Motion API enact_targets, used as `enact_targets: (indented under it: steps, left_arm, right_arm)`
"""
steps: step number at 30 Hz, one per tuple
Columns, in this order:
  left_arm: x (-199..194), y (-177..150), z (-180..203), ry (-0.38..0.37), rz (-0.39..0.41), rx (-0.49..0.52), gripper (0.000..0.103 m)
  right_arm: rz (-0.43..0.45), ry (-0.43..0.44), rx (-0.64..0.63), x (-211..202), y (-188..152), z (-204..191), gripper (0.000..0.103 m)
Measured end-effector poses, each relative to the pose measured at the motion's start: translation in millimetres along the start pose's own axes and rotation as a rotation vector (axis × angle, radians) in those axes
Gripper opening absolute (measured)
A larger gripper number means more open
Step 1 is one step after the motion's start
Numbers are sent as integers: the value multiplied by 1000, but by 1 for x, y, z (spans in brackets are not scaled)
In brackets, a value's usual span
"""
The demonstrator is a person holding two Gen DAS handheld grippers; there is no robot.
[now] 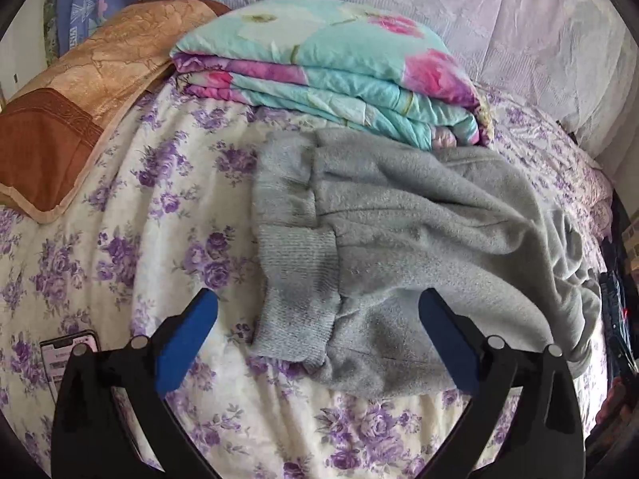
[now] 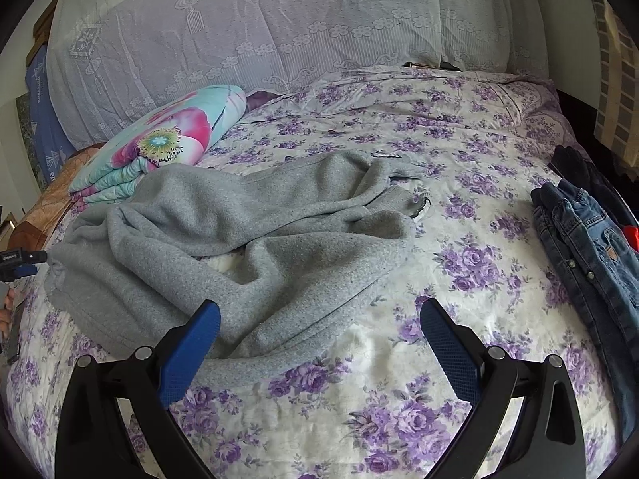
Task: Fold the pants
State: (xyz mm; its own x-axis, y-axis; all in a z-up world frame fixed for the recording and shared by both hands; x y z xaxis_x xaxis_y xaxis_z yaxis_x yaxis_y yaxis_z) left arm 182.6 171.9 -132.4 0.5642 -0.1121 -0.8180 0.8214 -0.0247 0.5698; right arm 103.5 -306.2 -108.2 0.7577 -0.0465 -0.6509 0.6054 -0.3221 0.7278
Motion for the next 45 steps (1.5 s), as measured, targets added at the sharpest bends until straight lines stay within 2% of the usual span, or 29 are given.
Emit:
enact_targets:
  steps: [2, 4, 5, 6, 7, 11, 14, 15, 17, 19, 21, 23, 25, 26, 27, 28, 29, 30, 31, 32, 33, 34, 37, 39, 41, 43, 45]
  left_arm:
    - [10, 0, -5, 36, -34, 33, 99]
    - [21, 0, -10, 17, -31, 20, 98]
    - [27, 0, -12, -15, -36, -3, 84]
    - [33, 0, -7, -80, -46, -19, 57]
    - [38, -1, -3, -125, -67, -26, 57]
    - [46, 3, 4, -90, -60, 0, 57]
    - [25, -4, 16, -74, -49, 13, 35]
    - [8, -7, 24, -91, -30, 27, 30]
    - [-30, -11, 44, -139, 42, 81, 30]
    - [-49, -14, 57, -130, 71, 123, 32]
    - [-44, -20, 63, -144, 25, 118, 36]
    - [-30, -25, 68, -171, -15, 103, 41]
    - [-19, -28, 75, -224, -28, 94, 58]
    - [-15, -29, 78, -247, -28, 88, 75]
    - [-9, -30, 81, -259, -25, 79, 85]
    - [-4, -32, 84, -255, -27, 80, 87]
    - [3, -32, 84, -238, -33, 85, 87]
    - [10, -33, 84, -230, -38, 78, 83]
    - [16, -33, 83, -217, -35, 63, 71]
    - [22, -34, 80, -188, -47, 64, 25]
    - [28, -37, 80, -180, -90, 89, 26]
    - [26, -36, 77, -171, -89, 93, 25]
    - [-15, -30, 62, -143, -8, 95, 24]
    - [-52, -27, 48, -201, 22, 57, 25]
    - [-84, -32, 40, -266, 26, 33, 27]
    - [-101, -41, 35, -252, 24, 36, 35]
    - [-101, -60, 31, -188, -23, 45, 45]
  right_arm:
    - [-5, 11, 9, 2, -1, -2, 100]
    - [-11, 25, 6, 3, -3, -8, 100]
    - [-12, 31, -3, 3, -4, -12, 100]
    - [-13, 35, -13, 4, -5, -15, 100]
    - [-13, 36, -22, 3, -6, -18, 100]
    - [-7, 35, -35, 2, -6, -22, 100]
    - [0, 23, -37, 0, -3, -18, 100]
    - [-2, 6, -39, 2, -2, -13, 100]
    - [-24, -51, -46, 10, 2, -1, 100]
    - [-49, -115, -38, 25, 10, 16, 100]
    - [-75, -138, 25, 44, 19, 32, 100]
    - [-105, -90, 111, 61, 27, 38, 100]
    - [-137, -67, 155, 79, 32, 38, 97]
    - [-157, -66, 173, 89, 33, 38, 83]
    - [-188, -54, 187, 100, 33, 37, 75]
    - [-216, -43, 198, 111, 32, 35, 57]
    - [-233, -40, 200, 119, 31, 32, 47]
    - [-239, -39, 200, 124, 30, 29, 31]
    - [-234, -35, 199, 125, 31, 26, 21]
    - [-225, -23, 197, 120, 32, 23, 14]
    - [-204, -16, 200, 109, 35, 23, 13]
    - [-171, 1, 213, 93, 41, 26, 13]
    - [-69, 77, 305, 22, 53, 55, 12]
    - [-40, 123, 339, -26, 45, 74, 12]
    - [-46, 129, 347, -59, 29, 89, 13]
    - [-84, 124, 357, -78, 3, 100, 17]
    - [-154, 70, 356, -78, -30, 114, 25]
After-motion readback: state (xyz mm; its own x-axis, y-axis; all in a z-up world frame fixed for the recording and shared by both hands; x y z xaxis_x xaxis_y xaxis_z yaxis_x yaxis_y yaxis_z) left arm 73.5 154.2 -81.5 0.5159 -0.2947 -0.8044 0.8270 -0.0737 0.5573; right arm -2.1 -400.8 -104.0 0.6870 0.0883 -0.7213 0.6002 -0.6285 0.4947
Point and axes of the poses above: each gripper's, at about its wrist camera, not at the fingertips, and x roughly the way its jaws point, z to its right, y to its top, the point moved 8 cm from there along x, roughly the way its jaws point, and after that the axes turned 12 degrees about x, right-handed, at the moved point
